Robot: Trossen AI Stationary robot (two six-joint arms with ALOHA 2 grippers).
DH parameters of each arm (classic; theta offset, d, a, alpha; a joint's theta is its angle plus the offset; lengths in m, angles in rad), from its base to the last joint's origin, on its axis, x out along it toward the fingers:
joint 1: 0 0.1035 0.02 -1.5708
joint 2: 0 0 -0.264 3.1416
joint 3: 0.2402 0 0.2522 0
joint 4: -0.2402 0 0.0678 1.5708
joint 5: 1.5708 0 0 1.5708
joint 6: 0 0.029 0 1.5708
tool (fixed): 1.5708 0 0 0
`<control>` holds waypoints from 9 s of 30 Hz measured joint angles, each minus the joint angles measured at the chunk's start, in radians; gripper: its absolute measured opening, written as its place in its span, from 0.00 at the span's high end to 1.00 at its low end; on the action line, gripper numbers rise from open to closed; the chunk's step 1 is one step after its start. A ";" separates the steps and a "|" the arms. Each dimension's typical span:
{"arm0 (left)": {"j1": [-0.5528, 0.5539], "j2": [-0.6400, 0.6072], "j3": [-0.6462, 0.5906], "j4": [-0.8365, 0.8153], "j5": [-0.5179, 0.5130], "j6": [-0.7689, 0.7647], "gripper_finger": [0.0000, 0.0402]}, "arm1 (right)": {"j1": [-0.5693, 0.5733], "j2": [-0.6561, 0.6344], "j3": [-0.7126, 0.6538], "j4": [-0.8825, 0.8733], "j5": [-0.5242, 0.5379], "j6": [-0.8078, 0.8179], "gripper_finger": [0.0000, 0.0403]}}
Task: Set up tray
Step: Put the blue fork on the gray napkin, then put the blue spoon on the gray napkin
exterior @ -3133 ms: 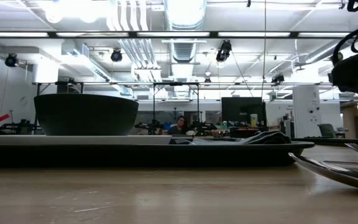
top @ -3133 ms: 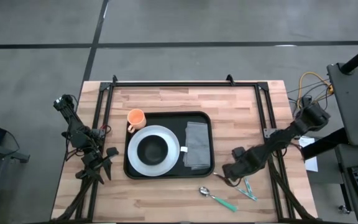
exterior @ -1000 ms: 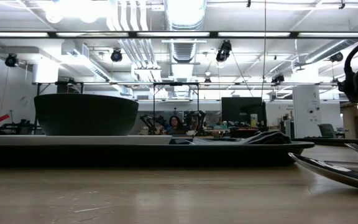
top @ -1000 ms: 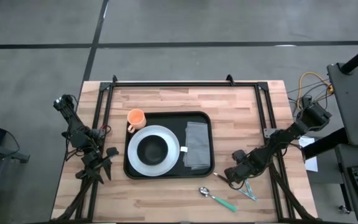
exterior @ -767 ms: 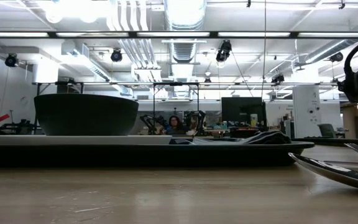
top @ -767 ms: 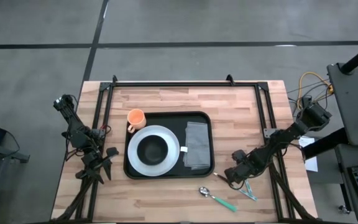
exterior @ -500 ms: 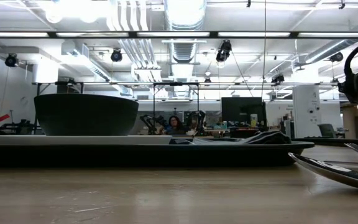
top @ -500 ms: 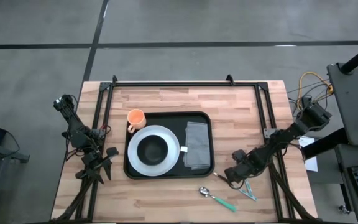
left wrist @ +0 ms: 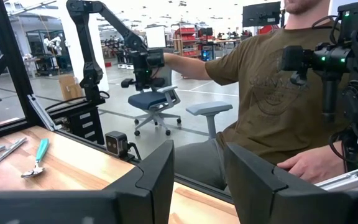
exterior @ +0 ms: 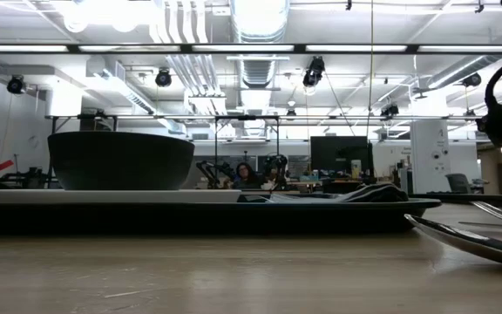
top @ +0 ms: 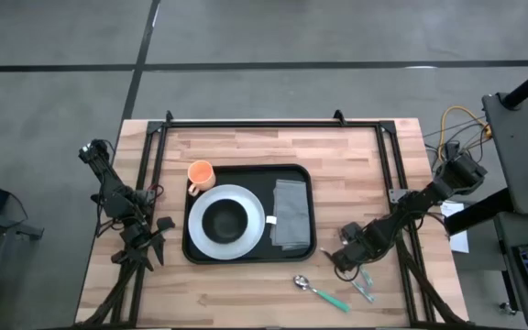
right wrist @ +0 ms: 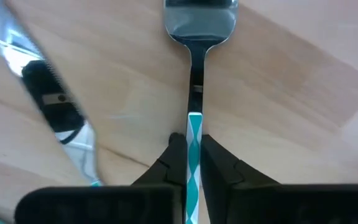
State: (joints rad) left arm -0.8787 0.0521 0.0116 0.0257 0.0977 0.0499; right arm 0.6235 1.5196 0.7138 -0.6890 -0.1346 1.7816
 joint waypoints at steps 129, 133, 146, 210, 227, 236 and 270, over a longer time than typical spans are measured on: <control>0.000 0.000 0.000 0.000 0.000 0.000 0.70 | -0.568 0.374 0.622 -0.068 0.082 -0.266 0.77; 0.000 0.000 0.000 0.000 0.000 0.000 0.70 | -0.529 0.351 0.623 -0.063 0.081 -0.311 0.78; 0.000 0.000 0.000 0.000 0.000 0.000 0.70 | -0.261 0.346 0.675 -0.046 0.081 -0.258 0.82; 0.000 0.000 0.000 0.000 0.000 0.000 0.70 | 0.136 0.341 0.284 0.377 0.171 -0.473 0.87; 0.000 0.000 0.000 0.000 0.000 0.000 0.70 | 0.068 0.351 0.429 0.265 0.166 -0.411 0.94; 0.000 0.000 0.000 0.000 0.000 0.000 0.70 | -0.013 0.349 0.465 0.274 0.170 -0.408 0.94; 0.000 0.000 0.000 0.000 0.000 0.000 0.70 | -0.348 0.415 0.515 0.232 0.291 -0.094 0.94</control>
State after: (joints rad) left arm -0.8783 0.0519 0.0116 0.0259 0.0976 0.0501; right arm 0.2754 1.9348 1.2289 -0.4572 0.1569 1.6873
